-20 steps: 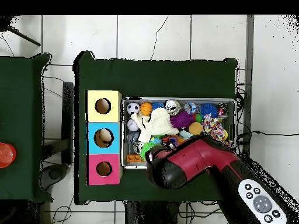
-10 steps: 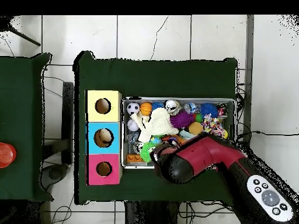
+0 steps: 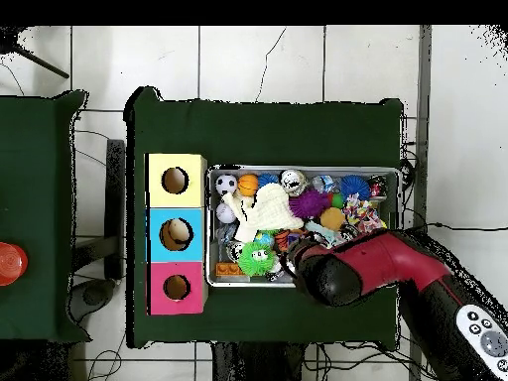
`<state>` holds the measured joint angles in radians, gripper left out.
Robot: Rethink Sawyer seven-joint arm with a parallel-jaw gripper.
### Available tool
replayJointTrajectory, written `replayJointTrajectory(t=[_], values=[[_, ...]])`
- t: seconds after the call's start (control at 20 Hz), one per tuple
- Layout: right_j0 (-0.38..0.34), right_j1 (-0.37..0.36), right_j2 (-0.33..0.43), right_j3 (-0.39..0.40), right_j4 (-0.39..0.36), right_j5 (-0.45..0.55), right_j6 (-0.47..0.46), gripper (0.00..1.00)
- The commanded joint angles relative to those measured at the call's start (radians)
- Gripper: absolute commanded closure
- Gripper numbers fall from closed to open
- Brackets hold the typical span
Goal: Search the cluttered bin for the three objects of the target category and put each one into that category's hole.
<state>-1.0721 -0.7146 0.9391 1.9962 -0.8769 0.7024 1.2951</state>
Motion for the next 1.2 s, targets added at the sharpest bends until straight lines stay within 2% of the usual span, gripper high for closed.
replayJointTrajectory(t=[0.05,0.3,0.75,1.05,1.2], values=[[-0.029,0.028,0.018,-0.098,-0.069,0.074,-0.374,0.0],[-0.044,0.025,-0.008,-0.06,-0.102,-0.016,-0.315,0.0],[-0.028,0.094,-0.074,-0.05,-0.135,-0.041,-0.195,0.0],[-0.022,0.21,-0.115,-0.125,-0.159,-0.047,-0.205,0.0],[-0.029,0.238,-0.121,-0.138,-0.172,-0.062,-0.211,0.0]])
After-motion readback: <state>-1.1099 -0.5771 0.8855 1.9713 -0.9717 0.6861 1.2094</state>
